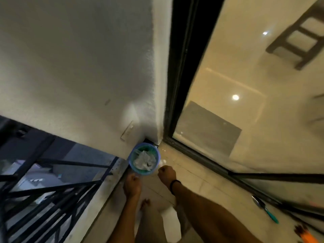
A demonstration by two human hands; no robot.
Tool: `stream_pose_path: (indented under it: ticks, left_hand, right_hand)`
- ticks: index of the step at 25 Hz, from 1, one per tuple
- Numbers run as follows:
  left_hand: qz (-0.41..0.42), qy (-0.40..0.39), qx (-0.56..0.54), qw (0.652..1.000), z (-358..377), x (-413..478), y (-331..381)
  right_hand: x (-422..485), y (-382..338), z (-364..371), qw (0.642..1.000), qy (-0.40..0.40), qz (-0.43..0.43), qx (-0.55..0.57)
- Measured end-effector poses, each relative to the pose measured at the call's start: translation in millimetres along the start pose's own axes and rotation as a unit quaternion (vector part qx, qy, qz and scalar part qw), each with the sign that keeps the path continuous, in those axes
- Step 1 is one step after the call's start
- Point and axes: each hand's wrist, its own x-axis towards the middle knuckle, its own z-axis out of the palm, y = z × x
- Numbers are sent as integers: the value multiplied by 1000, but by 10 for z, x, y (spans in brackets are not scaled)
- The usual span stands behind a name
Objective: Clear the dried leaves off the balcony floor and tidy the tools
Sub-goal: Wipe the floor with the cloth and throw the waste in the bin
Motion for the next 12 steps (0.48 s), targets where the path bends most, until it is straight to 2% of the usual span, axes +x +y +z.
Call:
stream_pose_path:
  ticks: [3, 6, 9, 12]
  left_hand:
    - [52, 2, 13, 999, -146, -564, 336]
    - [146, -41, 50, 987, -110, -993, 496]
    - [246, -126, 139, 951, -60, -1266, 555]
    - [305, -168, 222, 911, -14, -1547, 571]
  right_hand:
    - [-564, 253, -300, 996, 39, 31, 67]
    - [-1115, 493, -501, 987, 79, 66, 124]
    - [-1527, 827, -450, 957, 151, 127, 211]
    - [-2106, 1049, -242, 917, 217, 178, 283]
